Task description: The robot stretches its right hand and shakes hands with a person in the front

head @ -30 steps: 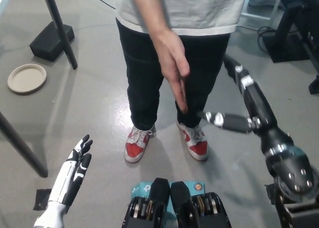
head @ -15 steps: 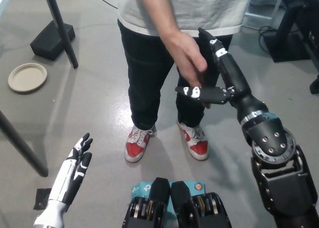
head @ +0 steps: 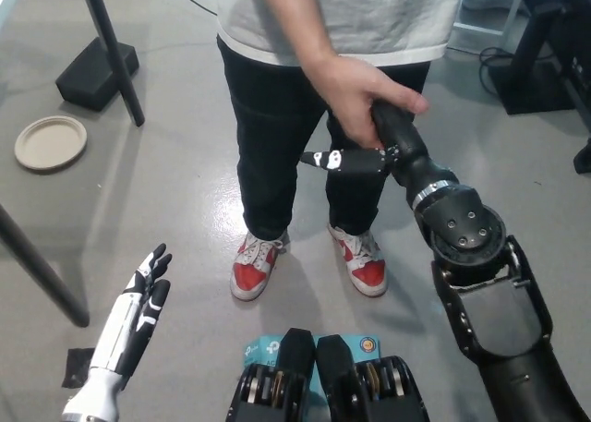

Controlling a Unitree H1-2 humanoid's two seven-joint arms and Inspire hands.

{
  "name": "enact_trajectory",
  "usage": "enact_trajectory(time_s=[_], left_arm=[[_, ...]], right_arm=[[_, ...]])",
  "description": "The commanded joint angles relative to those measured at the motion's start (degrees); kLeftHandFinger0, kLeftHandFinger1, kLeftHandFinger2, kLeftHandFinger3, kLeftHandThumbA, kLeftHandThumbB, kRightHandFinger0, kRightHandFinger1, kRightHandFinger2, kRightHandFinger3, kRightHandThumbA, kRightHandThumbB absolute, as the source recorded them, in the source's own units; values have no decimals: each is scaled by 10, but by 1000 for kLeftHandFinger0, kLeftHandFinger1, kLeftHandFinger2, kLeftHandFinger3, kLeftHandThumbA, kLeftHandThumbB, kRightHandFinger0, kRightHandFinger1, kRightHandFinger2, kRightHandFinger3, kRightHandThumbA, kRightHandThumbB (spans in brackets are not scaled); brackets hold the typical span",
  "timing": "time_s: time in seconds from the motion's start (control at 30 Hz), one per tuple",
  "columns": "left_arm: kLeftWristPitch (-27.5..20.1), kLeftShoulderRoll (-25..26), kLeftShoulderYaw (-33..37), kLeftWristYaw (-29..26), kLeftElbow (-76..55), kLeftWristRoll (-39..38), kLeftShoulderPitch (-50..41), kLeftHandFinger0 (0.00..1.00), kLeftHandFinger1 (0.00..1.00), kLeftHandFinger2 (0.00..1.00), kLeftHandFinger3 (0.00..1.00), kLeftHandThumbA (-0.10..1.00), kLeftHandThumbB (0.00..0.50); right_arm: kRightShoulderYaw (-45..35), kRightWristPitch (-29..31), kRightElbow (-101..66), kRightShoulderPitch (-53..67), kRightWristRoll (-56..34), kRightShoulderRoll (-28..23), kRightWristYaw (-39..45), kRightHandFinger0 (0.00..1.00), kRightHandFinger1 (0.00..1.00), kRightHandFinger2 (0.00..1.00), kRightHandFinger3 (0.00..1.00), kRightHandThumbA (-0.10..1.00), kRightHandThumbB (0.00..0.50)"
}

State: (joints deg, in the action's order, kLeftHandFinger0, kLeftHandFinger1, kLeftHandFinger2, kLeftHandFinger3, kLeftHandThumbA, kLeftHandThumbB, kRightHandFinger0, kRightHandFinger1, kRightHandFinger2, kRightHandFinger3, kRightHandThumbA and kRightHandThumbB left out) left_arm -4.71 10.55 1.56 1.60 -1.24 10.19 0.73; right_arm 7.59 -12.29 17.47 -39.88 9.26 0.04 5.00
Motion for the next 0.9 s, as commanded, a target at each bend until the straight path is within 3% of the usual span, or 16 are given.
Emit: enact_trajectory(time_s=[0.0,0.1,0.17,0.23,0.27,0.3,0.37,0.4,0.43,0.53,0.57,0.6,0.87], left_arm=[[-12,4,-5,-5,-14,5,8,1000,1000,1000,1000,1000,16],[-13,4,-4,-6,-14,5,8,1000,1000,1000,1000,1000,16],[-5,3,-5,-5,-15,4,11,1000,1000,1000,1000,1000,28],[-7,2,-6,-5,-15,5,13,1000,1000,1000,1000,1000,20],[-8,2,-6,-4,-16,3,13,1000,1000,1000,1000,1000,12],[-9,3,-5,-4,-16,3,13,1000,1000,1000,1000,1000,9],[-9,3,-5,-4,-16,3,13,1000,1000,1000,1000,1000,9],[-7,3,-6,-4,-17,3,13,1000,1000,1000,1000,1000,15],[-5,3,-6,-4,-18,3,13,1000,1000,1000,1000,1000,15],[-5,3,-6,-4,-18,3,13,1000,1000,1000,1000,1000,15],[-4,4,-6,-2,-18,2,14,1000,1000,1000,1000,1000,14],[-3,4,-5,-2,-19,3,14,1000,1000,1000,1000,1000,14],[-4,1,-5,-1,-18,-2,14,1000,1000,1000,1000,1000,8]], right_arm=[[-8,22,57,-53,-10,11,-9,1000,1000,1000,1000,1000,400],[-9,28,70,-58,-10,12,-10,1000,1000,1000,1000,1000,400],[-11,42,111,-78,3,16,-36,1000,1000,1000,1000,644,349],[-12,38,108,-79,12,19,-50,1000,1000,1000,1000,388,306],[-13,36,106,-79,23,23,-71,1000,1000,1000,1000,288,312],[-14,38,105,-78,27,26,-81,1000,1000,1000,1000,254,309],[-14,39,106,-78,27,26,-83,1000,1000,1000,1000,252,309],[-20,47,104,-76,28,31,-99,1000,1000,1000,1000,92,247],[-28,59,100,-74,29,39,-122,1000,1000,1000,1000,-15,217],[-29,61,101,-74,30,40,-124,1000,1000,1000,1000,-22,214],[-33,85,80,-63,30,41,-135,1000,1000,1000,1000,-86,154],[-33,84,72,-60,30,41,-135,1000,1000,1000,1000,-100,143],[-31,77,8,-38,36,37,-126,1000,1000,1000,1000,-83,131]])
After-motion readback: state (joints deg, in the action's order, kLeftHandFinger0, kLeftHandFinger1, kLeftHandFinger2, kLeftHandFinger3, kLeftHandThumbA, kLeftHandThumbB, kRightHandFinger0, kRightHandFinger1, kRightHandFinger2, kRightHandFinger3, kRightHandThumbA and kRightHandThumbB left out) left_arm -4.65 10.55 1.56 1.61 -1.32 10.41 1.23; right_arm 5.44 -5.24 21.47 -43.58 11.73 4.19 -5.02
